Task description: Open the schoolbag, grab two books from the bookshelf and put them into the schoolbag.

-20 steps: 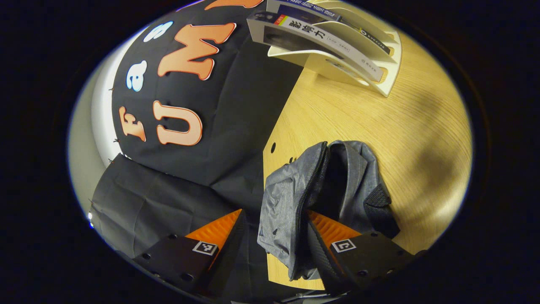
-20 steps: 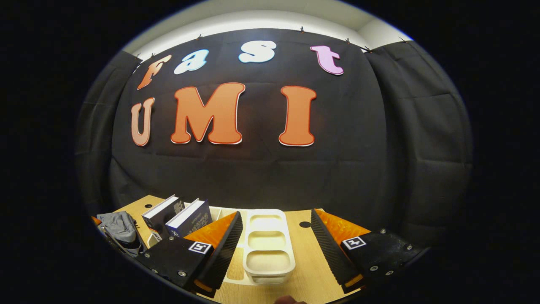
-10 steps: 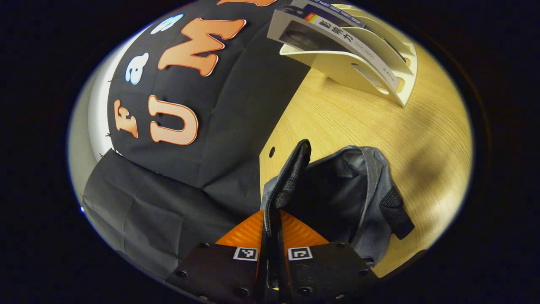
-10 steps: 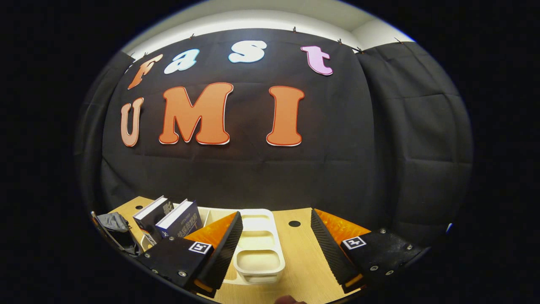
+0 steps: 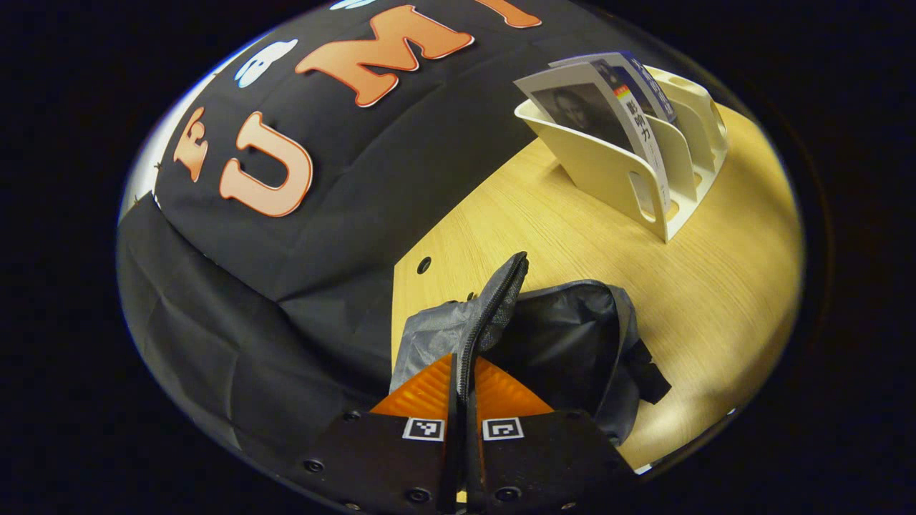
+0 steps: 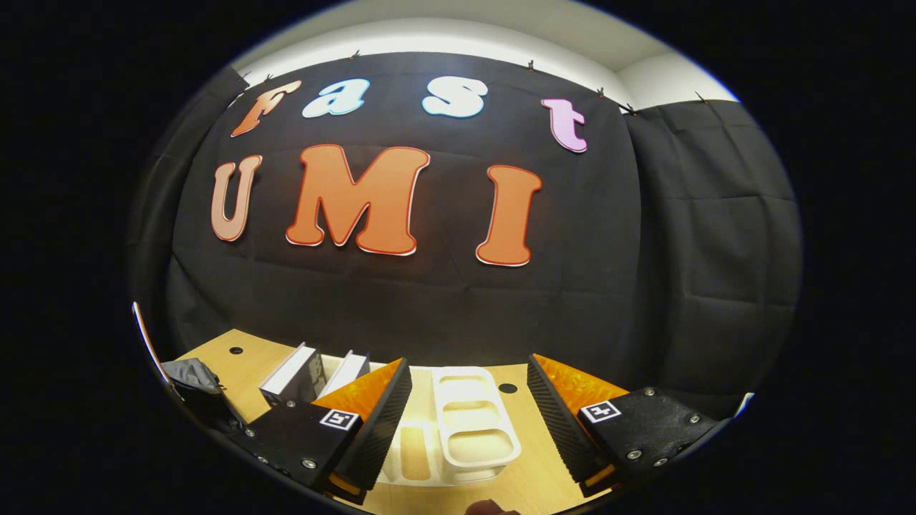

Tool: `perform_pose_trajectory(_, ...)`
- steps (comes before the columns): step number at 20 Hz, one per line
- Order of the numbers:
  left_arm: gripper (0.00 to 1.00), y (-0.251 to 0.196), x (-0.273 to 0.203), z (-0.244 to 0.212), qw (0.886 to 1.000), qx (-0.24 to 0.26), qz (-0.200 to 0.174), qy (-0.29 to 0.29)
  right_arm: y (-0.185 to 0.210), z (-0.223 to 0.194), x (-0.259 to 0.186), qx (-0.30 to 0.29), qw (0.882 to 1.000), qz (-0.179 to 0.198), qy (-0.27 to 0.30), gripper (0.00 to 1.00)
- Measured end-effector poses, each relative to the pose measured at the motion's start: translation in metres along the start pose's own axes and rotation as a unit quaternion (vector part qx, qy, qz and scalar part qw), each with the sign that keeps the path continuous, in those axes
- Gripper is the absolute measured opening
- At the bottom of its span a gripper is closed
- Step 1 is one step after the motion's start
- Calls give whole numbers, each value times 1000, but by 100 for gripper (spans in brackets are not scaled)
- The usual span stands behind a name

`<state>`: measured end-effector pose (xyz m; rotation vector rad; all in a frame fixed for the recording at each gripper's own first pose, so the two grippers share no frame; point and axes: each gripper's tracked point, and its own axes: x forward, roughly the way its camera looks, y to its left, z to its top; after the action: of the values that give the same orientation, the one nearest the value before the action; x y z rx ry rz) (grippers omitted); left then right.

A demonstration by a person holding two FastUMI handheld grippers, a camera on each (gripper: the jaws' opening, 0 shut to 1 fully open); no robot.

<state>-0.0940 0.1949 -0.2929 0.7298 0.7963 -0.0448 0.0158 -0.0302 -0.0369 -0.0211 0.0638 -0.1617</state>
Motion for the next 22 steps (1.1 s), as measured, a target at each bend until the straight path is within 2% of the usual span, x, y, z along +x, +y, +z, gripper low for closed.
perform_pose_trajectory(3,5,12,-2,-1,999,-21,-43,-8,28,19,-3,-18,1000,8,-6,97)
perform_pose_trajectory(7,5,22,-4,-2,993,-52,-107,-11,69,32,-4,-34,998,44,4,96)
perform_pose_trajectory(12,4,35,-10,0,981,-76,-180,-14,123,28,-4,-43,993,96,59,97)
perform_pose_trajectory(18,2,57,-12,1,966,-82,-247,-7,154,28,6,-63,987,93,115,97)
perform_pose_trajectory(22,2,68,-11,8,955,-76,-288,-1,172,19,10,-73,978,100,168,97)
